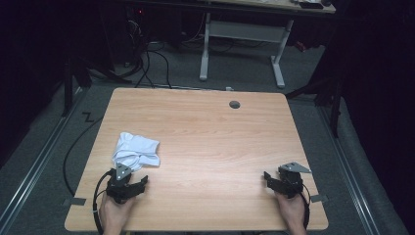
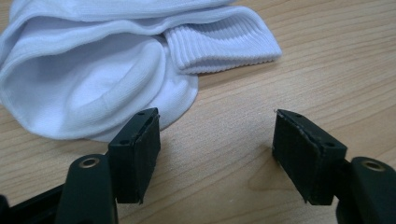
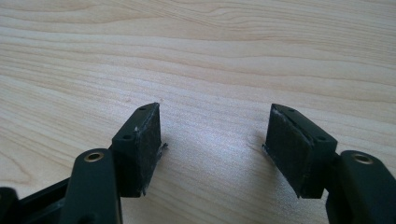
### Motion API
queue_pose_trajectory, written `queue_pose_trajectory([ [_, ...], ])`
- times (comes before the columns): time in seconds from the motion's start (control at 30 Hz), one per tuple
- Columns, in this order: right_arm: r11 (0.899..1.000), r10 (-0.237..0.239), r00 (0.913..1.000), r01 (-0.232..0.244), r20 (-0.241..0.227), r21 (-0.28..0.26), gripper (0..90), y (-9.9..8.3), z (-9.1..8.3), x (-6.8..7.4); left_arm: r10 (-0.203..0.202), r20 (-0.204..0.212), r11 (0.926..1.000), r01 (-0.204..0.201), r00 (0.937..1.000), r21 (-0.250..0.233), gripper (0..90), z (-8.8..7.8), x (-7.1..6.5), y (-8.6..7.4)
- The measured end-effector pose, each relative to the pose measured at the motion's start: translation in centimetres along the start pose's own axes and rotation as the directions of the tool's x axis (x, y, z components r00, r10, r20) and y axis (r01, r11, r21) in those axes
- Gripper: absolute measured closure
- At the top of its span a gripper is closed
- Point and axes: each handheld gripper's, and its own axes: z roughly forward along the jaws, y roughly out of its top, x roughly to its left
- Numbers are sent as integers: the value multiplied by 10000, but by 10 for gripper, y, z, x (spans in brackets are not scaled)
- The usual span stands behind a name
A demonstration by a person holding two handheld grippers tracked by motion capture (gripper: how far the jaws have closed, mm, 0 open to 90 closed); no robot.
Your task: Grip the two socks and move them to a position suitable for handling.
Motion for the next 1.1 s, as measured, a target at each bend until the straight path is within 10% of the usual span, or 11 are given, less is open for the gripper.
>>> queue_pose_trajectory([
  [1.1,9998,-205,9996,205,-199,4,344,0,0,1,244,-132,9993,-240,9996,296,321,0,-6,10],
])
